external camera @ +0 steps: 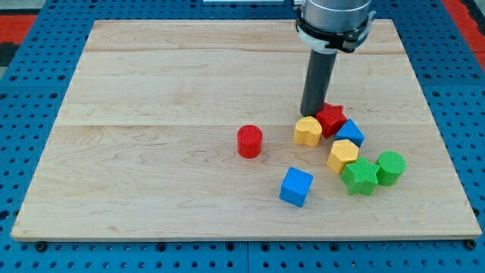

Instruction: Push the red star into the yellow heart

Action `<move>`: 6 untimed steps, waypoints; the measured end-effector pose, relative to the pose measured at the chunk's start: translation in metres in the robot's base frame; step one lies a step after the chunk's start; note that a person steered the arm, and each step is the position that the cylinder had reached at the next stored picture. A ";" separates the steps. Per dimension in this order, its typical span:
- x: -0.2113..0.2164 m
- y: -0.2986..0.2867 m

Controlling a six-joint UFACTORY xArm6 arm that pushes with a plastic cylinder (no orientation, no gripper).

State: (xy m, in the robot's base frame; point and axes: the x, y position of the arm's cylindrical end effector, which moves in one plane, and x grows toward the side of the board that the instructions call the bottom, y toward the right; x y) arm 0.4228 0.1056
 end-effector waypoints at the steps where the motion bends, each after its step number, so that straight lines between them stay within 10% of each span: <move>1: -0.034 0.005; 6: 0.031 0.028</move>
